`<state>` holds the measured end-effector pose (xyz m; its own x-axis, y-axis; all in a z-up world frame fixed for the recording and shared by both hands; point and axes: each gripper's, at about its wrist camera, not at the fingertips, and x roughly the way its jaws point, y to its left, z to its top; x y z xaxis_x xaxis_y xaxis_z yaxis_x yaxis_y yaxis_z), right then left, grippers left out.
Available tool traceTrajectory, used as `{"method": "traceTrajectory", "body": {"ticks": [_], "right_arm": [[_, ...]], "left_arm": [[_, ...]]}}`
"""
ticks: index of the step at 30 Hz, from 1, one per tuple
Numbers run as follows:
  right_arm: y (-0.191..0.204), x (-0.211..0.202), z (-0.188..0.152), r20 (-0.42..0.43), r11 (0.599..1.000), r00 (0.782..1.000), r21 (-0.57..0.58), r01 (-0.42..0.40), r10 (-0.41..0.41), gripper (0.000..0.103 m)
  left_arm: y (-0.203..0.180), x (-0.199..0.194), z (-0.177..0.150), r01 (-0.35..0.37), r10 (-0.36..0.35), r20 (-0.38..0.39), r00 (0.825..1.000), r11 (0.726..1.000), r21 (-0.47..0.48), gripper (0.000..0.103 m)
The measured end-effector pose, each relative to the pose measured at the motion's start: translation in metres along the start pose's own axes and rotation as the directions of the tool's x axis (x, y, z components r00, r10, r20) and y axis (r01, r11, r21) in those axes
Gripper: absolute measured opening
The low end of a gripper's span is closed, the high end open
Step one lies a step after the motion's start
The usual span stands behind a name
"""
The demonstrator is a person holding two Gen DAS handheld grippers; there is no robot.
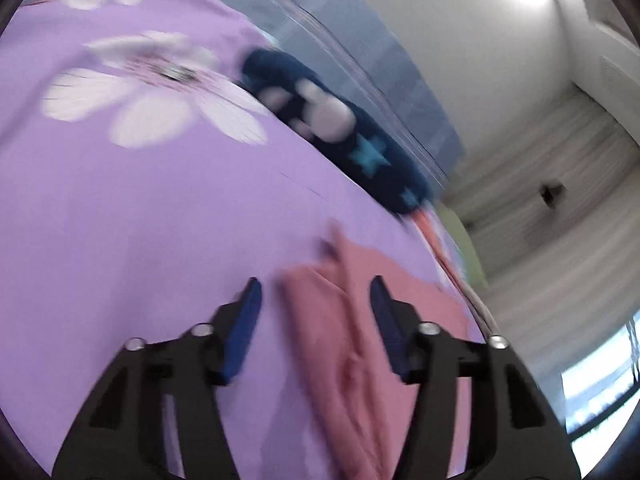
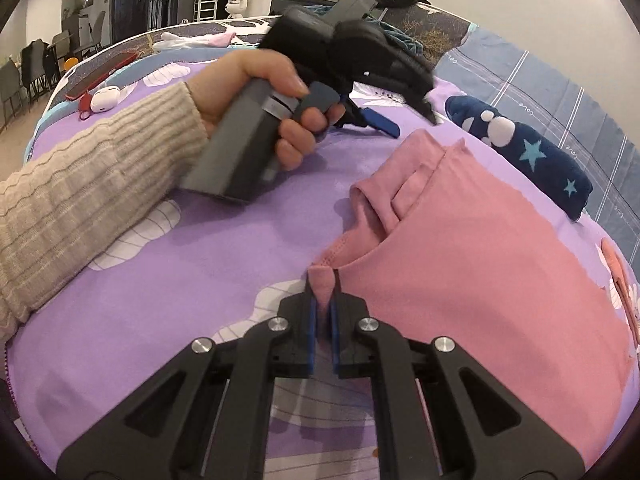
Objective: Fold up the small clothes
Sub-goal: 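Grasp the pink shirt's edge with the right gripper while the left gripper pinches the opposite edge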
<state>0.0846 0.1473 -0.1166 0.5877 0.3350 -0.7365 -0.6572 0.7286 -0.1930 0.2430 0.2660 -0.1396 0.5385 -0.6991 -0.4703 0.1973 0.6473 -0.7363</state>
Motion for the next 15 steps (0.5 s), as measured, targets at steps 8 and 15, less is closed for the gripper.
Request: {"method": "traceTrajectory", "body": {"ticks": [8,15], "right_arm": [[0.0,0.001,0.0,0.001,1.0,1.0,-0.005,0.008,-0.008,0.006],[-0.008,-0.016,0.004,0.067,0.999,0.998,0.051,-0.003,0.0,0.006]], "left_arm": [[-0.041,0.048,-0.006,-0.118,0.142,-0.128,0.982,0.977,0.176,0.009],[-0.04,0.055,0.003,-0.149,0.173,-0.107,0.979,0.969,0.196,0.009]]}}
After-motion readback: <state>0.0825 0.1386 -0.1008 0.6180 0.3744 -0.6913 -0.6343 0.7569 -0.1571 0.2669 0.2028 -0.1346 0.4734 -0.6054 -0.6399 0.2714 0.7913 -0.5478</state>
